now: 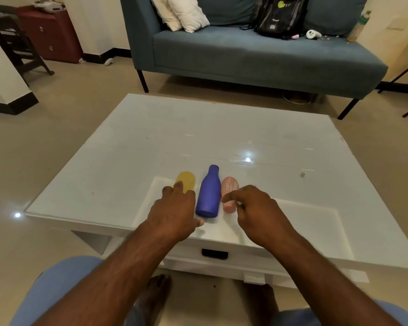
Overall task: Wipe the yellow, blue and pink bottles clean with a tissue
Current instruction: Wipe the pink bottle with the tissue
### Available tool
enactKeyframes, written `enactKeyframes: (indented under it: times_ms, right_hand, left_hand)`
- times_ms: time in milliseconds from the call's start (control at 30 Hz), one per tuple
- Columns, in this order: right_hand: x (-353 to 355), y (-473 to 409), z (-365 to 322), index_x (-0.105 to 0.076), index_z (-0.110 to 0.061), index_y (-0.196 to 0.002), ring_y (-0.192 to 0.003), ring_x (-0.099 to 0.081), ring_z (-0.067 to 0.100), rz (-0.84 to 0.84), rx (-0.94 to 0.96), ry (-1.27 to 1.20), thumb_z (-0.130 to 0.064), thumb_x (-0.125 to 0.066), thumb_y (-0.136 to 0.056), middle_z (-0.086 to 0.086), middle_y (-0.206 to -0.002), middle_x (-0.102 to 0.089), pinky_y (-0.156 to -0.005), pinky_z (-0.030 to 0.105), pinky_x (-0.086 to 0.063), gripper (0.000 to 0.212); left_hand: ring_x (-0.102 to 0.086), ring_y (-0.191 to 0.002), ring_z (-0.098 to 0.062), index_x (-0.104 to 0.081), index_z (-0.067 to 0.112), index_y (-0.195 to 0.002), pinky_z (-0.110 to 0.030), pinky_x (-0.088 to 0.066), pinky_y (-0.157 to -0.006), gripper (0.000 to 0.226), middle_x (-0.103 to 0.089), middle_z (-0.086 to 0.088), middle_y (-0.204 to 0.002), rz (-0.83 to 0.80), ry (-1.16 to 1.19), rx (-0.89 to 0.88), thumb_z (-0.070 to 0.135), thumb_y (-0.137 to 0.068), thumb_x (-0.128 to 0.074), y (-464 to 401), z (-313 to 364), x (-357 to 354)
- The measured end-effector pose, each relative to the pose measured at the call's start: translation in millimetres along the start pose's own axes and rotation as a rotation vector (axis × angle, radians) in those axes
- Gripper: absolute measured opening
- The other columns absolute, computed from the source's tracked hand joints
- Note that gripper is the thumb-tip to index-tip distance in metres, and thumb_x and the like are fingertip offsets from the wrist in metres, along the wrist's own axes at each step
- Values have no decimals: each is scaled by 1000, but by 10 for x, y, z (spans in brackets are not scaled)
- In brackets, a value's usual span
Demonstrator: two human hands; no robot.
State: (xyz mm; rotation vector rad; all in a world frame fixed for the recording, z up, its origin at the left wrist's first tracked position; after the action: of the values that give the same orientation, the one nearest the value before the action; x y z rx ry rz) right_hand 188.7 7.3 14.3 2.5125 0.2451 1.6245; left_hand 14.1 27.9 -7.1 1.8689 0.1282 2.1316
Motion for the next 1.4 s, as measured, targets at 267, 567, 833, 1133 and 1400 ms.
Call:
enactKeyframes:
  times_ms: [267,567,833,1133,1400]
  right_hand:
    - [-129,-14,29,-54,-38,-147,-125,-60,25,-94,-64,84,-19,-60,-102,3,-149,-53,-110,35,-47,49]
    - [-26,40,83,-57,-31,-145,-122,-64,24,-63,-127,102,-30,-54,-105,3,-145,-61,-107,34,-48,40]
    - [-10,62,121,-62,-33,-139,-121,-64,24,-76,-173,67,-26,-63,-101,3,-145,-60,-108,35,-50,39]
    - [265,78,161,-75,-24,-122,-110,-66,22,70,-214,-59,-8,-63,-100,5,-138,-65,-99,31,-54,30]
    - [195,54,290,-70,-15,-121,-98,-65,18,52,-267,40,-43,-61,-99,3,-122,-72,-80,24,-44,37]
  left_hand:
    - [-36,-135,-26,-41,25,-139,-39,-44,-101,68,-26,-6,-155,-24,-12,-1,56,-84,-65,23,10,0]
    - [-34,-138,-27,-40,25,-140,-39,-43,-103,69,-24,-6,-157,-40,-11,-8,56,-84,-64,45,39,19]
    - [-35,-137,-26,-40,24,-141,-38,-42,-103,68,-26,-5,-155,-32,-4,-19,55,-85,-64,70,46,45]
    - [-35,-136,-25,-41,25,-139,-39,-43,-102,66,-27,-5,-155,-24,3,-17,56,-85,-64,70,29,48]
    - [-37,-133,-24,-45,25,-135,-38,-43,-101,61,-34,-5,-150,50,17,-15,55,-85,-64,66,40,79]
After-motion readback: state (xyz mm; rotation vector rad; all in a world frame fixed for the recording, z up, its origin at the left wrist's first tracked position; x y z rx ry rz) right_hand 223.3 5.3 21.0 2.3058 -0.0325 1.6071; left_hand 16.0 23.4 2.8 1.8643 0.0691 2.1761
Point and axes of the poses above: each hand's wrist, its own y-axis away from the middle knuckle, its own x-axis out of the back of the hand, z = x × y, the point moved 5 cm from there along -y, towards the middle knuckle
